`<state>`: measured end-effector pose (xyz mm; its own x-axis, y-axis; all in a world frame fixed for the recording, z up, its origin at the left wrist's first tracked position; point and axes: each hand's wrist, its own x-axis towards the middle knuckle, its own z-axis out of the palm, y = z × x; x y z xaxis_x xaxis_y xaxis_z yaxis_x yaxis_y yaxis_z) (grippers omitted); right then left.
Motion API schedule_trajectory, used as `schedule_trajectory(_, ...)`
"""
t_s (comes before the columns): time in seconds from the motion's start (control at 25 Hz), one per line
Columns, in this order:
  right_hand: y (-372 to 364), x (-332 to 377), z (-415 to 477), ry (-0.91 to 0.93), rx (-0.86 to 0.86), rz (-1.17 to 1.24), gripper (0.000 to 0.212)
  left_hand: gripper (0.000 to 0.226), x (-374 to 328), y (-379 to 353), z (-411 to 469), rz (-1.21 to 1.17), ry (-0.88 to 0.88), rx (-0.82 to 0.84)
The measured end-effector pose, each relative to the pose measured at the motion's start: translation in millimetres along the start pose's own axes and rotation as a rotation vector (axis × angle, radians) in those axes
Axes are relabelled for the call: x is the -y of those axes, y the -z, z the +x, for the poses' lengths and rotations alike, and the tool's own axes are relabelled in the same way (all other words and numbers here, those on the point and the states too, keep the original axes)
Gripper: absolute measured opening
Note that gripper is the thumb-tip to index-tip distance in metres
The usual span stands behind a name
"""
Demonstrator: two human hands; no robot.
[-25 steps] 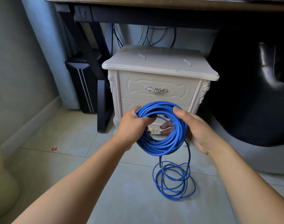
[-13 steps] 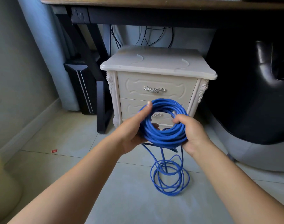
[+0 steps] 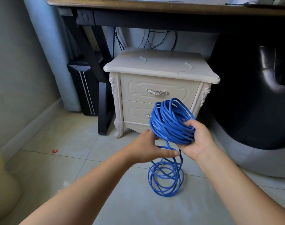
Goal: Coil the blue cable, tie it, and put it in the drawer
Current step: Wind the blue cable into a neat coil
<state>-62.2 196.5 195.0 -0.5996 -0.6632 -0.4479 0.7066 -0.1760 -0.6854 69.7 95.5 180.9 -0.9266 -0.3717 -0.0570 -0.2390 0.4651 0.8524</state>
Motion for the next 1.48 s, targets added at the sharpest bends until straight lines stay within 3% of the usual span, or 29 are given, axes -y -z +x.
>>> schedule_trajectory(0.12,-1,-1,-1,-0.017,-0.020,0.079,0.016,0.042,6,-3,8,0.118,0.096,-0.176)
schedule_trajectory(0.28,4,13,2,-0.001,-0.056,0.150,0.020,0.034,12,23,10,-0.479,0.306,-0.198)
schedule_trajectory(0.44,11,21,2,-0.006,0.000,-0.158,0.012,0.046,19,48,8,-0.981,0.330,-0.255)
schedule_trajectory(0.56,13,17,7,0.004,-0.057,-0.340,0.020,0.047,17,57,10,-1.109,0.295,-0.268)
schedule_trajectory(0.84,4,5,2,0.228,-0.141,-0.891,0.017,0.033,8,59,5,-0.689,0.196,-0.237)
schedule_trajectory(0.92,2,3,0,0.269,-0.119,-0.997,0.017,0.030,8,57,5,-0.438,0.210,-0.249)
schedule_trajectory(1.0,-1,1,-3,0.305,-0.083,-1.056,0.014,0.040,13,52,7,-0.132,0.259,-0.334)
schedule_trajectory(1.08,-3,-1,-7,0.346,-0.029,-1.104,0.014,0.059,18,51,8,-0.079,0.253,-0.400)
schedule_trajectory(1.16,-5,-2,-11,0.398,0.055,-1.229,0.022,0.070,14,51,7,-0.149,0.109,-0.288)
schedule_trajectory(1.32,-12,-3,-18,0.467,0.265,-1.511,0.035,0.087,-4,36,3,0.027,-0.053,-0.035)
schedule_trajectory(1.4,-14,-6,-22,0.501,0.295,-1.569,0.046,0.077,-7,29,0,0.119,-0.048,-0.036)
schedule_trajectory(1.48,-14,-4,-24,0.513,0.290,-1.511,0.048,0.049,-12,27,-1,0.221,-0.050,-0.107)
